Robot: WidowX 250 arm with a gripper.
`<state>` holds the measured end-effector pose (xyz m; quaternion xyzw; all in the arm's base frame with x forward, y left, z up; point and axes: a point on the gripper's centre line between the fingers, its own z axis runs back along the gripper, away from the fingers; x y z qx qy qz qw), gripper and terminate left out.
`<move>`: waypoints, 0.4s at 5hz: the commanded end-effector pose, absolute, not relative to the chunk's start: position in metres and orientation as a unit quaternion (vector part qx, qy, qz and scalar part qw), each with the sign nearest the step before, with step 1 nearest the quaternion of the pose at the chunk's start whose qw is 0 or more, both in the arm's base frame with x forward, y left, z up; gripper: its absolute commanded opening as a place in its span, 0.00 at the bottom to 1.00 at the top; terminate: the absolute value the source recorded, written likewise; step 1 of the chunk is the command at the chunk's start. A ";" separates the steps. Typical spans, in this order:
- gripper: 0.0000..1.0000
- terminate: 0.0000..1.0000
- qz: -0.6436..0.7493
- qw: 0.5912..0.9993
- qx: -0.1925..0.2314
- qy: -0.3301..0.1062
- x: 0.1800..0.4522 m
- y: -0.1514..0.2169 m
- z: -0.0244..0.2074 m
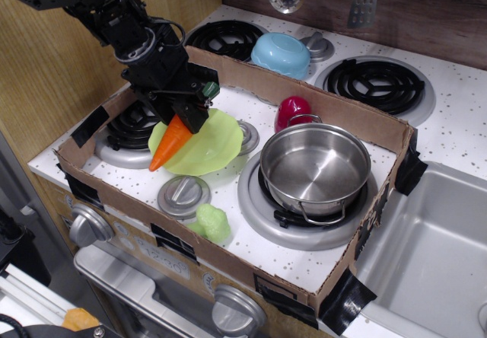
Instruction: Put carrot on plate
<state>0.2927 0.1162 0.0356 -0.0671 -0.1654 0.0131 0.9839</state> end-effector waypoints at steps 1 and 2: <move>1.00 0.00 0.017 0.980 -0.041 -0.195 0.305 0.111 0.057; 1.00 0.00 0.009 0.983 -0.029 -0.182 0.306 0.110 0.064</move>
